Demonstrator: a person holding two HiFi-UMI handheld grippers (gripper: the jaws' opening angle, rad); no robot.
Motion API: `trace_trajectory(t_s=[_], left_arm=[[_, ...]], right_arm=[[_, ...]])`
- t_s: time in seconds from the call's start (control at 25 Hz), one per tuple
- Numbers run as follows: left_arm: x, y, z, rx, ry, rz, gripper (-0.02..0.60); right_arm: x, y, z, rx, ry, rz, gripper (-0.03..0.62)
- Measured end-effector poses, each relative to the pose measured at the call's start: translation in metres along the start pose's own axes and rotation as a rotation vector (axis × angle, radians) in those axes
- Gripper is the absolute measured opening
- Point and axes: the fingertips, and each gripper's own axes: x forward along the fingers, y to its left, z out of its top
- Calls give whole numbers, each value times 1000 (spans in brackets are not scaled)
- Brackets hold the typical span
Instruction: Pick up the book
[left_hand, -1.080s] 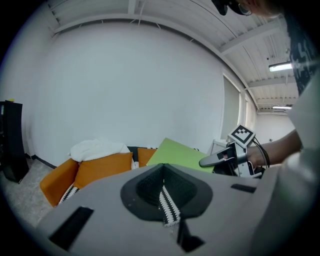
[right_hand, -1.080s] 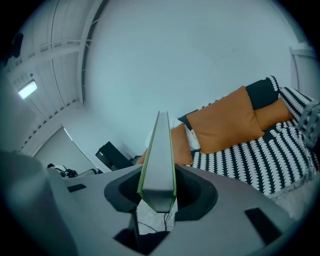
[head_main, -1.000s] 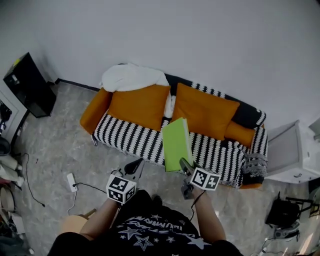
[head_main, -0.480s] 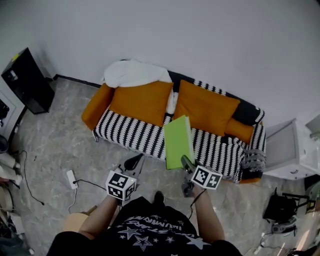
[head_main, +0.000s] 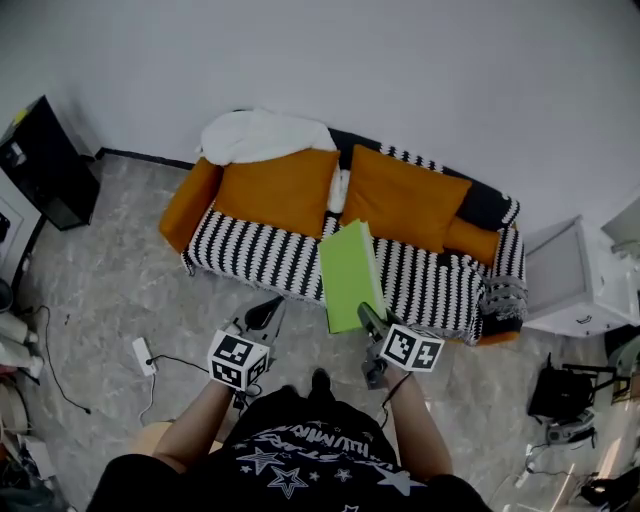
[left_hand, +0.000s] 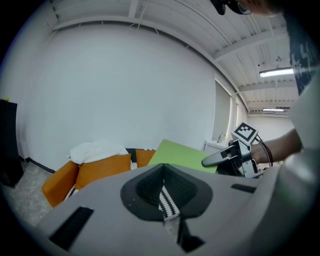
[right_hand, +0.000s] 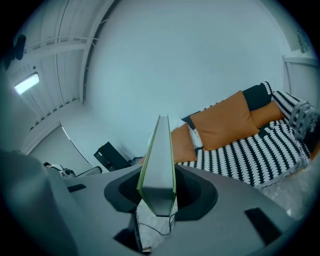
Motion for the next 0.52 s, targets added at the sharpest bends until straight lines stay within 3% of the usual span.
trace_trajectory(t_s=[0.52], left_arm=[[-1, -16, -8, -2, -1, -42, 5]], right_arm=[[-16, -2, -18, -1, 7, -24, 152]])
